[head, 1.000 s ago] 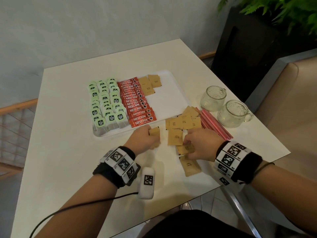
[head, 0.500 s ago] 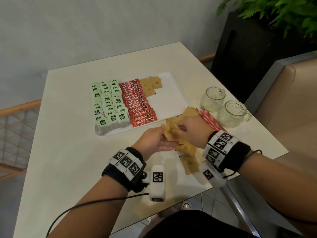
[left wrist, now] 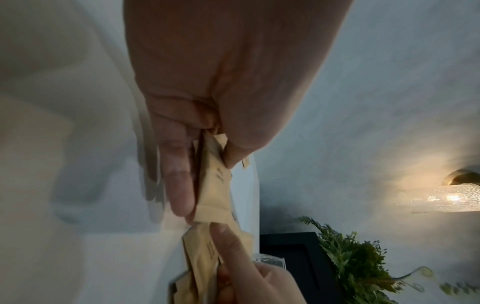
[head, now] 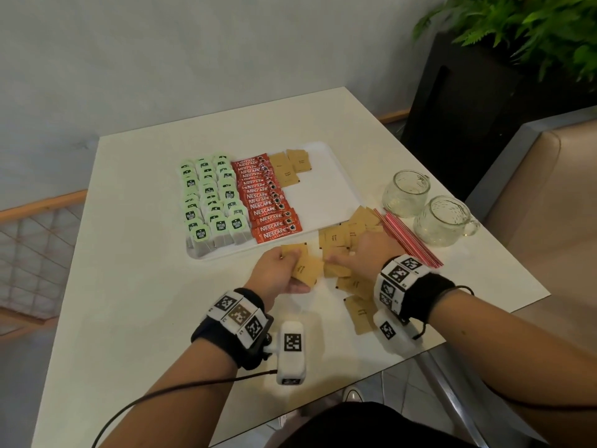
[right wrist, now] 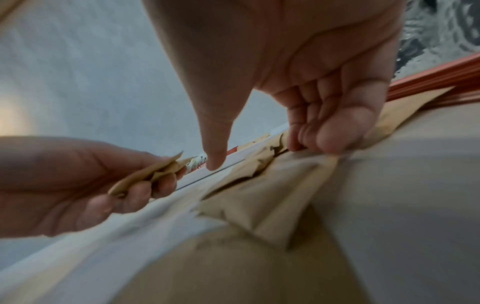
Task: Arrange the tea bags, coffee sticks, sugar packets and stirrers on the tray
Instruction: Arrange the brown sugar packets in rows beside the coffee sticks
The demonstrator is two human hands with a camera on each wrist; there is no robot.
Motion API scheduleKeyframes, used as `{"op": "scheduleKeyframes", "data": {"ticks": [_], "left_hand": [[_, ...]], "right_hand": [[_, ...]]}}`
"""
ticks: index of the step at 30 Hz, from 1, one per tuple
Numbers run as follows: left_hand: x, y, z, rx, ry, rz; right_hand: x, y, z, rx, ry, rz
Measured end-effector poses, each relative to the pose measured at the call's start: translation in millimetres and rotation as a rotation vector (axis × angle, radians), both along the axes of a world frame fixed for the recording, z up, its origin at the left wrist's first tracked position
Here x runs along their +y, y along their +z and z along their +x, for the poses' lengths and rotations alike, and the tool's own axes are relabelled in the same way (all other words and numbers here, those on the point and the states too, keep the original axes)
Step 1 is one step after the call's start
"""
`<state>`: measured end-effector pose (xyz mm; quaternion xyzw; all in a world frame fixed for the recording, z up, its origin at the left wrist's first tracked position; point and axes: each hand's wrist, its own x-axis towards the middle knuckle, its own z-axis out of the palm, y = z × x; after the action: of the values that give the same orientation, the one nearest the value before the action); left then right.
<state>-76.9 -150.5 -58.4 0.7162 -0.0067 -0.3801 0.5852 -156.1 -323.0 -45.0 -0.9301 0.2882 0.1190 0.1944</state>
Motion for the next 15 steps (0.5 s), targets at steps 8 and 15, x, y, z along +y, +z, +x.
{"op": "scheduleKeyframes", "data": {"ticks": [8,15], "left_hand": [[14.1,-0.6,1.5,0.106,-0.04,-0.086],[6.3,5.8,-3.3,0.128,-0.085,-0.091]], "right_hand": [[-1.6,2.8,15.5,0.006,-0.012,0.16],[-3.7,18.0,12.3,-0.219,0.129,0.601]]}}
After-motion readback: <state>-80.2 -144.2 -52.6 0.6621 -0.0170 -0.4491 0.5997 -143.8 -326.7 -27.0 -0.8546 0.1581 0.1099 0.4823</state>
